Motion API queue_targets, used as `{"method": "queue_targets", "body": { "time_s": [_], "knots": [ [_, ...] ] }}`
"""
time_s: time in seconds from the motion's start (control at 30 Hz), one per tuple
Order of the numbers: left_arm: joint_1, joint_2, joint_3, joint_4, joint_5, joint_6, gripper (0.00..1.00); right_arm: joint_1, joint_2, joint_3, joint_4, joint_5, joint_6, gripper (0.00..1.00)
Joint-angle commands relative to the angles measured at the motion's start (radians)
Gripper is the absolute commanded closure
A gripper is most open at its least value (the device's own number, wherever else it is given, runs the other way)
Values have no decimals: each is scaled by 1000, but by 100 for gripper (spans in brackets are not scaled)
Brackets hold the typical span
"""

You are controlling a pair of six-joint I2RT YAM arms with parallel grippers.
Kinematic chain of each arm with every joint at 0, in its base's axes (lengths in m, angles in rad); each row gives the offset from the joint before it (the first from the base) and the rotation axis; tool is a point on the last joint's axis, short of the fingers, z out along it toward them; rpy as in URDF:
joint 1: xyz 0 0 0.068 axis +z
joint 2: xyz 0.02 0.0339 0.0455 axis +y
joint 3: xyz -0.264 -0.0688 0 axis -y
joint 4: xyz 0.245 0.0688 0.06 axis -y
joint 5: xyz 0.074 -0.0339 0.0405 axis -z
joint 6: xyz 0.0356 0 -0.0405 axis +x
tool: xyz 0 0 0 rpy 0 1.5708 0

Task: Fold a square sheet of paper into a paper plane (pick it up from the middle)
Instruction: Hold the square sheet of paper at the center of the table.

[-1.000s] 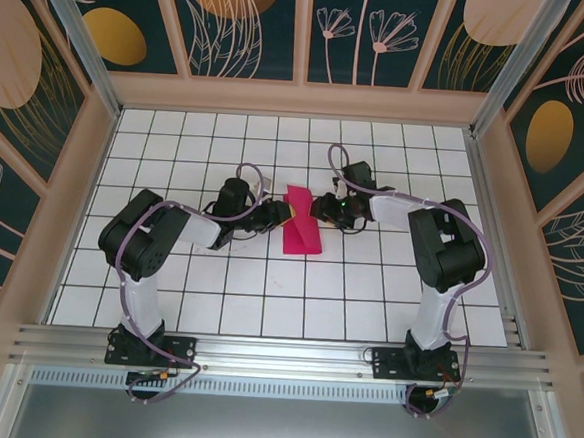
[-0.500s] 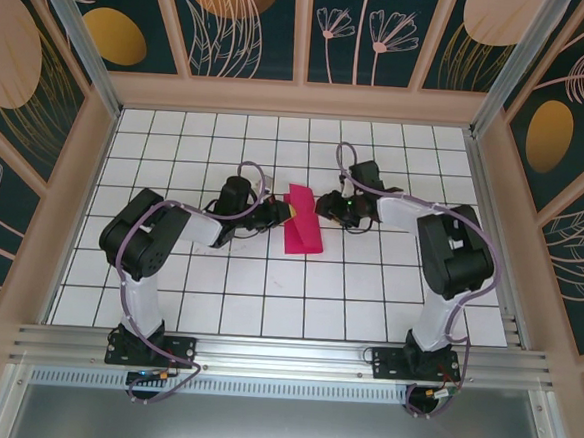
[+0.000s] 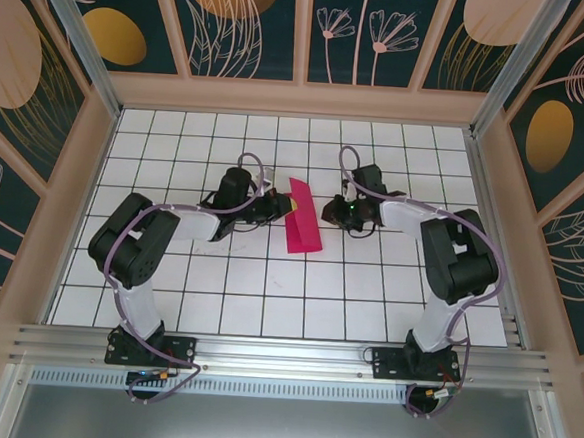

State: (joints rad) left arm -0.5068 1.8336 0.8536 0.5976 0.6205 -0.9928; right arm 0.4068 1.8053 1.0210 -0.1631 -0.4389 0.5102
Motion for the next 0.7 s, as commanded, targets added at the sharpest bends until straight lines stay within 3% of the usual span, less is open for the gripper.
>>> {"method": "queue_targets", "body": {
  "time_s": [0.0, 0.17, 0.27, 0.4, 0.67],
  "knots": [
    [-19, 0, 40, 19, 26, -20, 100, 23, 38, 30, -29, -14, -10, 79],
    [-28, 37, 65, 31, 26, -28, 100, 32, 22, 12, 16, -91, -24, 78],
    [-29, 51, 66, 15, 20, -15, 100, 16, -6, -7, 18, -76, -27, 76],
    [-29, 56, 78, -114, -47, 58, 100, -30, -30, -26, -9, 6, -16, 73],
    [-27, 72, 145, -377, -188, 212, 100, -45, -50, -33, 35, -90, -54, 55]
  ]
}}
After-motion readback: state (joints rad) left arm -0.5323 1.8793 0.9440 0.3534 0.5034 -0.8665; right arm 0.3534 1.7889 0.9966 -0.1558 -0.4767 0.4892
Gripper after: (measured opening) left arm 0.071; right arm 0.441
